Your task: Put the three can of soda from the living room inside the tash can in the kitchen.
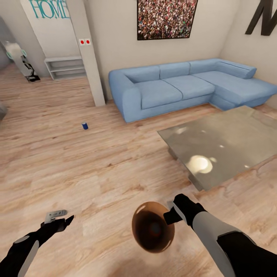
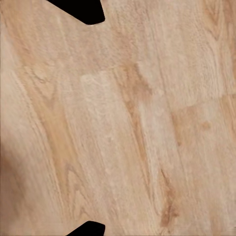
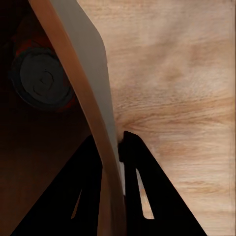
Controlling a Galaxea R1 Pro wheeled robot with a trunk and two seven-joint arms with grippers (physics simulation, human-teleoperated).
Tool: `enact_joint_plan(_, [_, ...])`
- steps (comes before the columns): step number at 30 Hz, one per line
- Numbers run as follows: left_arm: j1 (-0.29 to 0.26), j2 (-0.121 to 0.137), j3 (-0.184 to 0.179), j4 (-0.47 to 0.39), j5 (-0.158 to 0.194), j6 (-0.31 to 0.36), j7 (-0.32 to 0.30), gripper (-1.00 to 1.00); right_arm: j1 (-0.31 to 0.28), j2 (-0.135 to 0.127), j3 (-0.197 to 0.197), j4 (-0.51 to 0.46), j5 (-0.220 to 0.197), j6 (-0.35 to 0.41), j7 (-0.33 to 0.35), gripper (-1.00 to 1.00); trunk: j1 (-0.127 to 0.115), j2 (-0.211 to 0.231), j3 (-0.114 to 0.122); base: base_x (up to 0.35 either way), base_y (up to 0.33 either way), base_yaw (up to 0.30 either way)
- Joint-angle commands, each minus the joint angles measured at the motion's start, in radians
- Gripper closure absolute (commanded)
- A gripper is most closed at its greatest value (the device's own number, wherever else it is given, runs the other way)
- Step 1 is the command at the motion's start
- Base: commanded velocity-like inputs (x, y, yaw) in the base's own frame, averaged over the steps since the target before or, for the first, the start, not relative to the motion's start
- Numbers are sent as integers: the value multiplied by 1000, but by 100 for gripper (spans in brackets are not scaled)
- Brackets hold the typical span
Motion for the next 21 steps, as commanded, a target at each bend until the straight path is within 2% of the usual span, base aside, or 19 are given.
enact_joint_plan(1, [0,0,0,3,0,-1,0,-100,6,-9,-10,0,-31,1,6,100,0,0,1,221,225,221])
enact_joint_plan(3, [0,0,0,4,0,-1,0,-100,12,-18,-10,0,-31,-10,6,100,0,0,2,221,225,221])
enact_joint_plan(5, [0,0,0,6,0,-2,0,-100,23,-44,-10,6,-31,-50,6,100,0,0,4,221,225,221])
enact_joint_plan(12, [0,-1,0,7,0,-3,0,-100,47,-102,-10,21,-32,-103,7,100,0,0,9,221,225,221])
enact_joint_plan(18, [0,-1,0,11,-1,-4,1,-100,60,-124,-10,31,-33,-120,8,100,0,0,13,222,212,221])
enact_joint_plan(21, [0,-1,0,12,0,-4,0,-100,65,-128,-9,33,-34,-169,13,100,0,0,16,262,158,221])
